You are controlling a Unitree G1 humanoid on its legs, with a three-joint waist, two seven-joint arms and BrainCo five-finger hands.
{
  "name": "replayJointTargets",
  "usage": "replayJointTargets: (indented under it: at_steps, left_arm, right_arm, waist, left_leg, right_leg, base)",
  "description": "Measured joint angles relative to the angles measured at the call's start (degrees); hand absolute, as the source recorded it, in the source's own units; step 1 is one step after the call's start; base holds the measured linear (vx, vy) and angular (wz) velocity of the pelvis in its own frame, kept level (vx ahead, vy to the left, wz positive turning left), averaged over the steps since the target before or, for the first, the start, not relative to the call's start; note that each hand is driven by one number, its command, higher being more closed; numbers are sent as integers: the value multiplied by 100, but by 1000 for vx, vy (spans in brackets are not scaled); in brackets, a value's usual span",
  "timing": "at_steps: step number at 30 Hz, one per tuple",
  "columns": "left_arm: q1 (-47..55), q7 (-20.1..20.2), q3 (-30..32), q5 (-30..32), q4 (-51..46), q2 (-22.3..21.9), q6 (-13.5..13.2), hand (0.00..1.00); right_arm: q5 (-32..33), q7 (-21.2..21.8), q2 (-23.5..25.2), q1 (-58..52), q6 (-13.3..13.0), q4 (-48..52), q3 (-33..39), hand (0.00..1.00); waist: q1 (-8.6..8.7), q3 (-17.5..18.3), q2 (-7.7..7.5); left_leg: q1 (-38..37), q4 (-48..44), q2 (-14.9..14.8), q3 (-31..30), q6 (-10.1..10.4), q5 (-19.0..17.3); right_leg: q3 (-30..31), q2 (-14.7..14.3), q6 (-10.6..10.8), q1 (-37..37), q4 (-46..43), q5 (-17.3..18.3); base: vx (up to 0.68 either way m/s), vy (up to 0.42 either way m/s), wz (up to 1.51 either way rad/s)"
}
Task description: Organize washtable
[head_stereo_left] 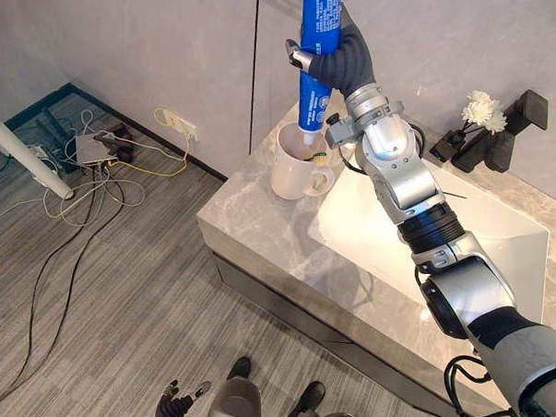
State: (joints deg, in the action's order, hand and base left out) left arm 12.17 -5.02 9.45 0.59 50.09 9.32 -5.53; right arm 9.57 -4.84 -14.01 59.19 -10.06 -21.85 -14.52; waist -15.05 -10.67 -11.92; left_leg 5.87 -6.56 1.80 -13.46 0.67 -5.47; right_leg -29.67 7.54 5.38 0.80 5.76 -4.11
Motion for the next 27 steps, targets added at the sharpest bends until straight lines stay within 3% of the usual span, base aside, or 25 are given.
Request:
replayJointTargets:
  at_steps: [27]
  left_arm:
    - [5, 0, -51, -30, 18, -2, -1, 0]
  right_arm:
    - [-18, 128, 11, 33, 73, -218, -223, 100]
  waist:
    - [-6, -141, 53]
  left_leg:
    - [48, -28, -26, -10, 4, -3]
  right_leg:
    - [-15, -35, -7, -22, 0, 5]
  base:
    - [0, 0, 0]
